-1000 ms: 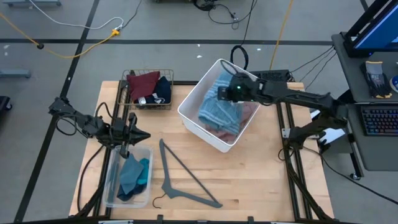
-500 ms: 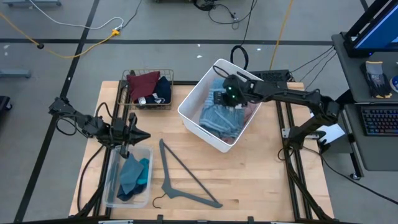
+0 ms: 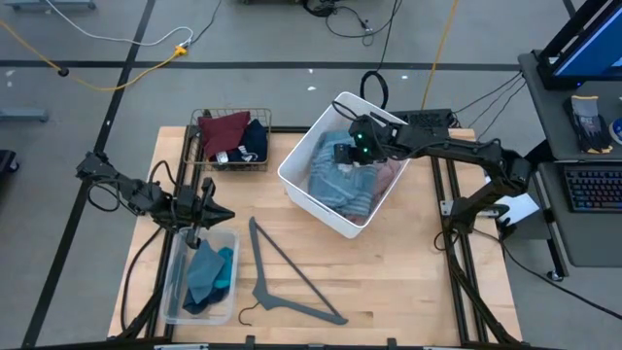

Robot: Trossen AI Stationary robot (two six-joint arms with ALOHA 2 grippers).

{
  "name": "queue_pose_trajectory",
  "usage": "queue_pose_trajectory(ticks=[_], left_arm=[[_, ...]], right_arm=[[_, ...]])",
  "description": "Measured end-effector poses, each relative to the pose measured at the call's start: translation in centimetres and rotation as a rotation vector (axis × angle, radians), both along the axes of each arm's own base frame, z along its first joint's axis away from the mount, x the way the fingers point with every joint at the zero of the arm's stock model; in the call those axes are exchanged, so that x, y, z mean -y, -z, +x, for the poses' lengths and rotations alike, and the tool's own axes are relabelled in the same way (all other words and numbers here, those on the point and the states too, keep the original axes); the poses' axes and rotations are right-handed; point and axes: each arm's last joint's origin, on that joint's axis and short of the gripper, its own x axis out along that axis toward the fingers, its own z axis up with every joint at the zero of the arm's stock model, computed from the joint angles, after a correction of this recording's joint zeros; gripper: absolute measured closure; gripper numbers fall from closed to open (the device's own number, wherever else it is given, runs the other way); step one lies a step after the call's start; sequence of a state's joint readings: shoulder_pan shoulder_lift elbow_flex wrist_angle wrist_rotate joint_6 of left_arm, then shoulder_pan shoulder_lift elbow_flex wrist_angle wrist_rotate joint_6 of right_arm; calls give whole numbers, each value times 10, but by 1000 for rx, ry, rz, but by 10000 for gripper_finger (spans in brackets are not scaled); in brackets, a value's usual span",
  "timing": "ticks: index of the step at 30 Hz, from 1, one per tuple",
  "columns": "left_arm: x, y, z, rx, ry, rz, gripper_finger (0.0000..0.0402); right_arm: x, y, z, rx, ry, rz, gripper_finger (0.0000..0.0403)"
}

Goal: Pick & Place Cloths
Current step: Put the blue polo shirt into the white bin, then return to home position

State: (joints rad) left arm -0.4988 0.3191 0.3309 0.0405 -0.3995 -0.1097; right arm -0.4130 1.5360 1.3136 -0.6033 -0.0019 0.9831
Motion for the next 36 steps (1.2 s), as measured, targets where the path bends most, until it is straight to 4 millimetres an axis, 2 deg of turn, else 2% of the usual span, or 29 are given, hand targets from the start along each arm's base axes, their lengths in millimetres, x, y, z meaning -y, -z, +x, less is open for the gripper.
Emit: queue_pose_trajectory(ticks=[4,8,11,16,19,21,28,36], left_arm=[[0,0,0,-1,9,-2,383],[0,1,0,-13,11,-15,383],[0,2,0,-24,12,-32,383],[0,4,0,-46,-4,-36,383],[-1,7,0,-68,-48,-13,383],[-2,7,0,-72,-66,9,383],[-2,8,0,-75,-73,58,383],[-2,8,0,-71,-73,65,383]], right_arm=[[0,-1,-1,9,18,11,198],[-3,-14,-8,53,25,-13,198],[-7,-25,-15,59,50,-77,225],[-19,-50,-29,109,37,-200,305],[-34,-70,-37,184,-7,-293,368],[-44,-85,-45,239,-53,-369,393],[-83,-119,-76,331,-237,-557,401],[-128,-134,-97,327,-417,-777,402]])
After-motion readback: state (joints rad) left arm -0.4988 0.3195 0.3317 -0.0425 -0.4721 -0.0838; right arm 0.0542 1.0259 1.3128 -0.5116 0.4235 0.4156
